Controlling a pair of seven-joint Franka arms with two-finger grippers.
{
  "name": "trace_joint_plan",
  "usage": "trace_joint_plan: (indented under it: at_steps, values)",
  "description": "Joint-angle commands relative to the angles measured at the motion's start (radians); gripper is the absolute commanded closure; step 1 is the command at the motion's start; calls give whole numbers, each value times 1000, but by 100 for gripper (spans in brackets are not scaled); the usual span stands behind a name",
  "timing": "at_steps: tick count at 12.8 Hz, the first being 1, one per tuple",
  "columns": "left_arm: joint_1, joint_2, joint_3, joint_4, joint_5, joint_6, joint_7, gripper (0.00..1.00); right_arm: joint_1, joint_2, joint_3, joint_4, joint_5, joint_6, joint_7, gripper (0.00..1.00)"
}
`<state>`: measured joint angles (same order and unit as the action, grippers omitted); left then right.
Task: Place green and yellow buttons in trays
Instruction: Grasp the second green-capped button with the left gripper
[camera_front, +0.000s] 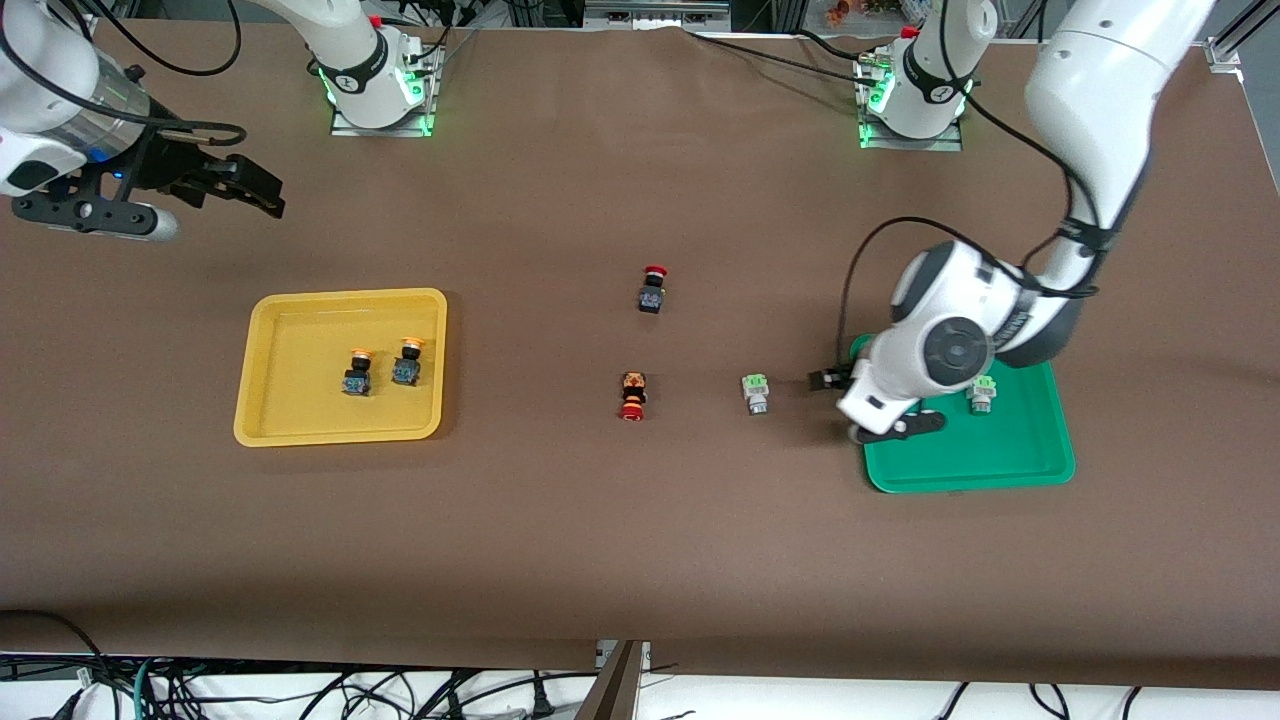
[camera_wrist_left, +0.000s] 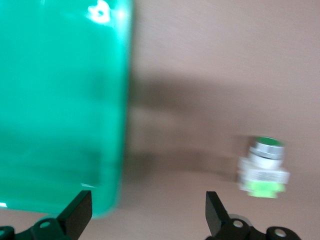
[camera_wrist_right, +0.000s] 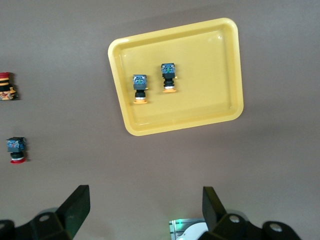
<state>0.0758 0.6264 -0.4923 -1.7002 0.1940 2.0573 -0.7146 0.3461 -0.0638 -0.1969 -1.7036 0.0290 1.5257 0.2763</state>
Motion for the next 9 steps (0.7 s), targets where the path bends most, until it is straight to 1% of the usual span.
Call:
trace_joint_plan:
  at_steps: [1, 2, 3, 5, 7, 9]
  values:
    - [-108, 85, 15, 128, -8, -17, -144, 0, -189, -11, 153, -18, -14, 30, -81, 1]
    - [-144, 105, 20, 151, -4, -16, -164, 0, -212, -8, 168, -16, -15, 39, -97, 1]
    - [-174, 116, 26, 163, 7, 7, -166, 0, -211, -8, 157, -14, -17, 50, -112, 1]
    - [-188, 133, 37, 145, 88, 114, -166, 0, -213, 7, 157, 10, -34, 56, -117, 1]
    - [-197, 162, 37, 139, 128, 164, -166, 0, -214, 27, 155, 42, -46, 56, -112, 1]
    - [-199, 165, 37, 119, 163, 172, -166, 0, -217, 53, 155, 76, -61, 60, -112, 1]
